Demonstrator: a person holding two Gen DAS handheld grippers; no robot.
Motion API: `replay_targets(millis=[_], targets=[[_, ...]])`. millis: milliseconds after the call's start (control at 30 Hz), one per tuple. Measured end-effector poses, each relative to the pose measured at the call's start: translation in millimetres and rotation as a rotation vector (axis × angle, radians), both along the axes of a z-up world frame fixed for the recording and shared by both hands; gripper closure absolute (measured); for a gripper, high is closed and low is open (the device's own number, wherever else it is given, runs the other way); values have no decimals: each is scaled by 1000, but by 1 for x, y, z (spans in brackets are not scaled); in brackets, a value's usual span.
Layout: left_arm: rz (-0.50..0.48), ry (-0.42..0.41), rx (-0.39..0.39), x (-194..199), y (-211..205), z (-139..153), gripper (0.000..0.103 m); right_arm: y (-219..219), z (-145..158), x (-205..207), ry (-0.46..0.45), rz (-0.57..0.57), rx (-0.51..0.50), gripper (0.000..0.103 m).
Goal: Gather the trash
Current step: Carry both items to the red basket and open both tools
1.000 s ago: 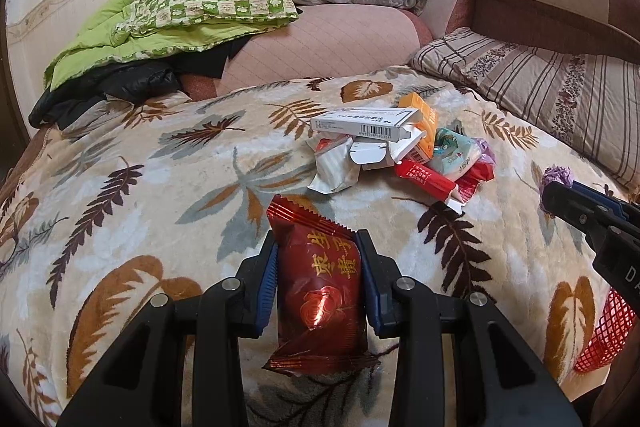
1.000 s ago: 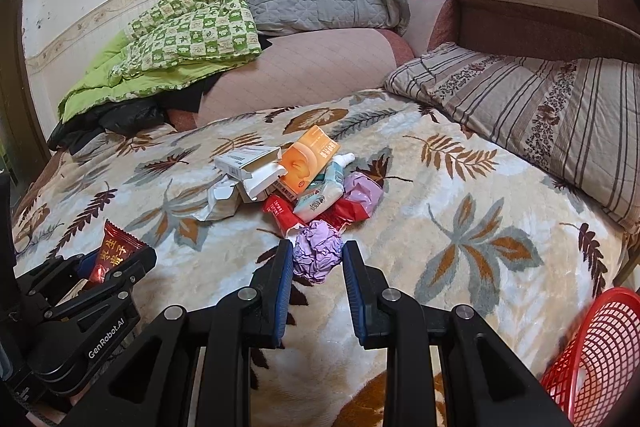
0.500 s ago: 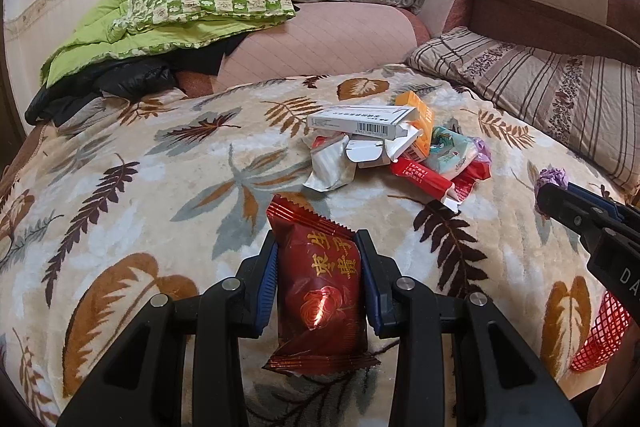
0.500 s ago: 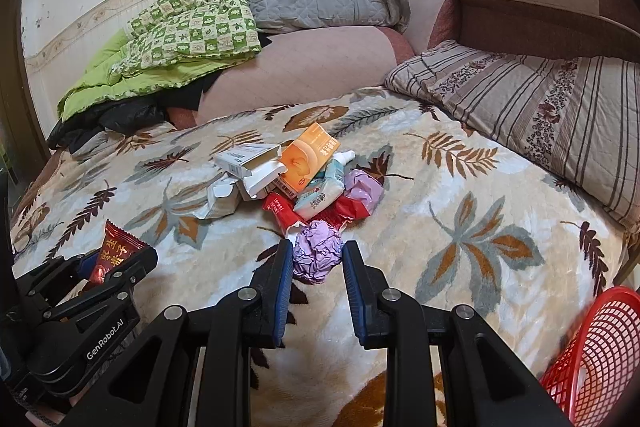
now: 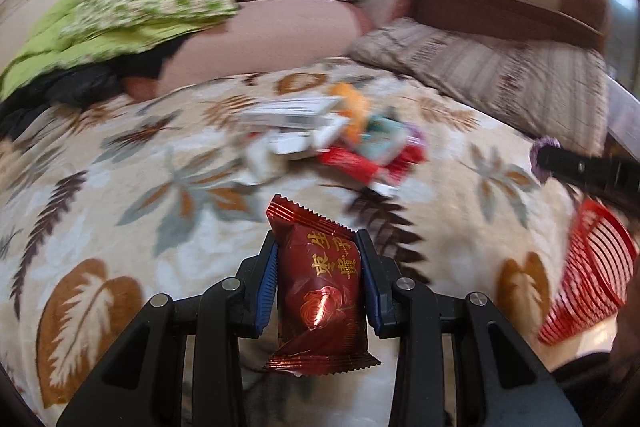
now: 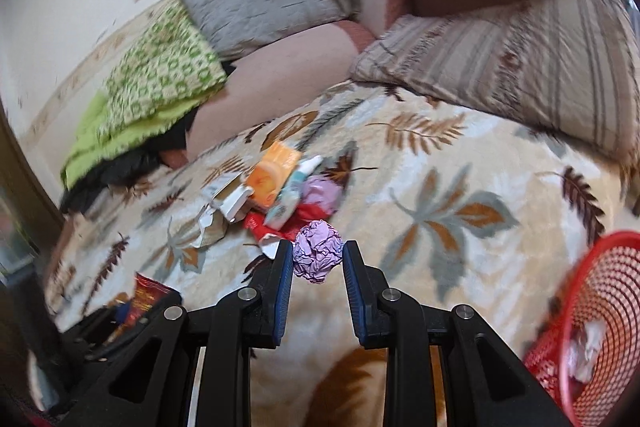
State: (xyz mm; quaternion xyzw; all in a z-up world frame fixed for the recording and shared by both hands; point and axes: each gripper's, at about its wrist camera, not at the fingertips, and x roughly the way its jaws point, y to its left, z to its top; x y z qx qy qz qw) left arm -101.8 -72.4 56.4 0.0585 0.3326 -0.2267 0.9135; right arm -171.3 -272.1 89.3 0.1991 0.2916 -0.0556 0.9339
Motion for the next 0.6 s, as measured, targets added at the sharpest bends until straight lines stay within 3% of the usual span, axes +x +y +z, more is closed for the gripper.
replay_targets(millis=[200,400,600], targets=[[-200,-8,7,-29,-45,17,68,-61,10,-61,26,-89,1,76],[-438,29,-46,-65,-123,48,68,-138,8,-136,61,-260,43,74],[-639,135,-87,-100,-208,59,68,-187,-3,-180,78,-383,105,74]])
